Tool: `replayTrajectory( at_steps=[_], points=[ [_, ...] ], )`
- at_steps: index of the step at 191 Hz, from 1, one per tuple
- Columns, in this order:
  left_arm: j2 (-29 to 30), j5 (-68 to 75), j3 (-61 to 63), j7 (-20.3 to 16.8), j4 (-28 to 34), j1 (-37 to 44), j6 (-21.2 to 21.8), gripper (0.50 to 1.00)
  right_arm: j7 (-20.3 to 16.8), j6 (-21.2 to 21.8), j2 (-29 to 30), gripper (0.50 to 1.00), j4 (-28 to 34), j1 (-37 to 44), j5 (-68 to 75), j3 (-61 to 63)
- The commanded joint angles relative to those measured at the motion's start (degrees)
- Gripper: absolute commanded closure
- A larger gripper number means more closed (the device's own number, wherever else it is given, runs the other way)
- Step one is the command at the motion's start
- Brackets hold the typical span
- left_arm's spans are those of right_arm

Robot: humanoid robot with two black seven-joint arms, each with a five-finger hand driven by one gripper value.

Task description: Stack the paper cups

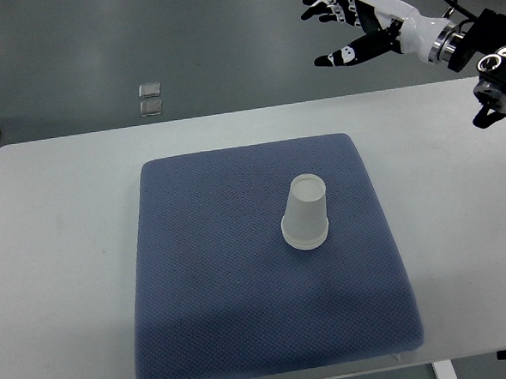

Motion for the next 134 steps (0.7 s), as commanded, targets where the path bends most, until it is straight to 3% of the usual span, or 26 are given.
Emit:
replayTrajectory(
  at_steps=[1,37,75,94,113,134],
  points=[
    [0.0,0.0,0.0,0.0,0.0,0.0,0.0,0.5,-0.1,-2.6,1.3,0.589,-2.5,-1.5,8.5,-0.1],
    [0.0,0.1,0.0,0.0,0.0,0.0,0.0,0.5,-0.3,-6.1,4.3,0.589,-7.8,-4.2,25.1,0.0],
    [0.0,0.0,0.0,0.0,0.0,0.0,0.0,0.5,-6.2,-9.5,5.8,0.589,-9.0,-7.4,44.9,0.0],
    [0.0,0.0,0.0,0.0,0.0,0.0,0.0,0.5,-7.5,-7.9,6.1,0.587,-9.0,-8.4,47.6,-0.1],
    [0.0,0.1,0.0,0.0,0.0,0.0,0.0,0.5,-8.7,-0.5,6.4,0.587,-9.0,-9.4,45.6,-0.6],
    [0.0,0.1,0.0,0.0,0.0,0.0,0.0,0.5,-8.7,2.6,7.1,0.587,-10.2,-9.7,43.3,-0.2]
  ],
)
